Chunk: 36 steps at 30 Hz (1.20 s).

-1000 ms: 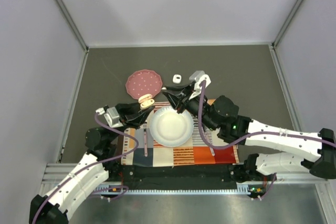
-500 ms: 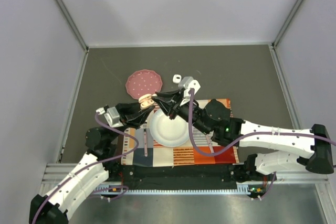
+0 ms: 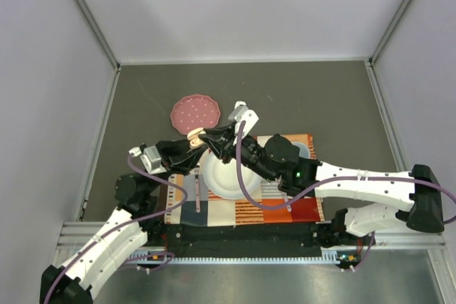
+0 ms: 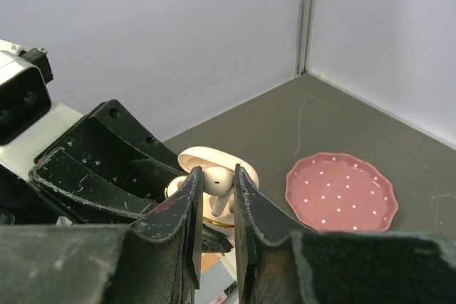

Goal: Insert the wireless bluetooth earbuds into the charging case
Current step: Insert the right earbud into the right side groove of the charging case.

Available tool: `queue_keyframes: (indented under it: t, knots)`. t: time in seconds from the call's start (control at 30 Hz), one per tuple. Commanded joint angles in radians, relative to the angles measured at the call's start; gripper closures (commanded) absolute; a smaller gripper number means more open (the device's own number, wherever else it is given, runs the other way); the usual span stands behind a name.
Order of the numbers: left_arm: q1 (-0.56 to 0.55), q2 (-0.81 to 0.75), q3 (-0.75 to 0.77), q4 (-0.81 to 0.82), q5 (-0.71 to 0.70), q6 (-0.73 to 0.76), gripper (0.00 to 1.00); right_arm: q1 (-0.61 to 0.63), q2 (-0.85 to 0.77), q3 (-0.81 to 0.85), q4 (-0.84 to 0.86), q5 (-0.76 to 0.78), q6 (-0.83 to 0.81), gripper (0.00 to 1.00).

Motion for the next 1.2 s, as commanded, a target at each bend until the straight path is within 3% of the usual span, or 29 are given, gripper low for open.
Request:
queue_keyframes:
  t: [0.0, 0.9, 1.17]
  knots:
    - [-0.001, -0.017, 0.0, 0.049, -0.017, 0.006, 1.0, 0.013, 0.015, 0.057, 0.032, 0.001, -0.003, 1.0]
    - [-0.001, -0.028, -0.009, 0.046, -0.031, 0.005, 1.0, 0.015, 0.032, 0.039, 0.038, 0.053, -0.053, 1.0]
    - [-0.001, -0.016, -0.025, 0.12, -0.049, -0.034, 1.0, 0.015, 0.049, 0.028, 0.035, 0.062, -0.066, 1.0]
